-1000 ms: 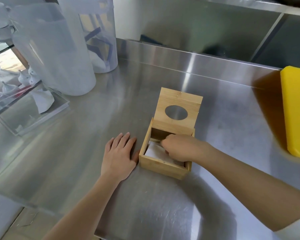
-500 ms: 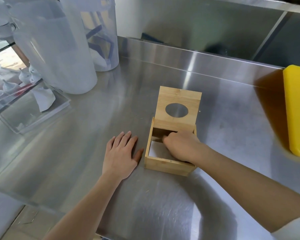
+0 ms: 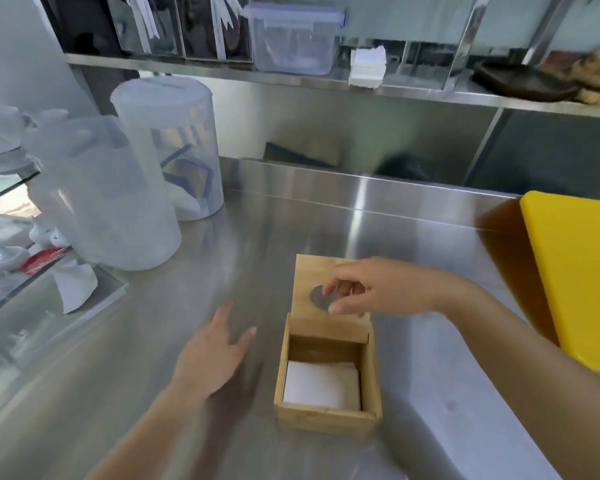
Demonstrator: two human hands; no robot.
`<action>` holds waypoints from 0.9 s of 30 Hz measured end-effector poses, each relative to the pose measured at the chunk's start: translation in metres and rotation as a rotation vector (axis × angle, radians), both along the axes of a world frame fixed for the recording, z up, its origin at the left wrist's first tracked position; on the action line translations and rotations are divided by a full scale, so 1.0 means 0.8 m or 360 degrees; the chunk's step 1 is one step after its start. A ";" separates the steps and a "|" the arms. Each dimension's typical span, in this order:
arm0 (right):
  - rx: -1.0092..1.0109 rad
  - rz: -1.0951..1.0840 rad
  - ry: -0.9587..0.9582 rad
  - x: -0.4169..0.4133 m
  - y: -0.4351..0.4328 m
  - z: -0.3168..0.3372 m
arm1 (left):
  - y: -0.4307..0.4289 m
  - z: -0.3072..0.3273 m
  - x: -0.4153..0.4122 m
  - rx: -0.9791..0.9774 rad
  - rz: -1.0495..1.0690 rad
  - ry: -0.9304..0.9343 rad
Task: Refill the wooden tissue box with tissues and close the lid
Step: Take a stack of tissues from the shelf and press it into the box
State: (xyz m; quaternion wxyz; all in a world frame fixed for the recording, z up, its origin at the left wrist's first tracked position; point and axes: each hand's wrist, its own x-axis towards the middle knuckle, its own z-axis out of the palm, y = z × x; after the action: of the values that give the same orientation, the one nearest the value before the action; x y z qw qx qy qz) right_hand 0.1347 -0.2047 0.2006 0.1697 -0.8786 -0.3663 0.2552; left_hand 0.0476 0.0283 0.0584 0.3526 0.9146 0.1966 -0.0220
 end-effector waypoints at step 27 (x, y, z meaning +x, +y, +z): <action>0.1413 -0.1633 0.0034 0.408 -0.002 0.131 | -0.053 0.329 0.507 -0.0311 -0.0435 -0.0651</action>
State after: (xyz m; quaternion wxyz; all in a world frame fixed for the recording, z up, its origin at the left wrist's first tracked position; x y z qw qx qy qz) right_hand 0.4611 -0.2060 0.3054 0.6176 -0.7856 0.0288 -0.0236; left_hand 0.4530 -0.0141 0.3218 0.4654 0.8798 -0.0072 0.0971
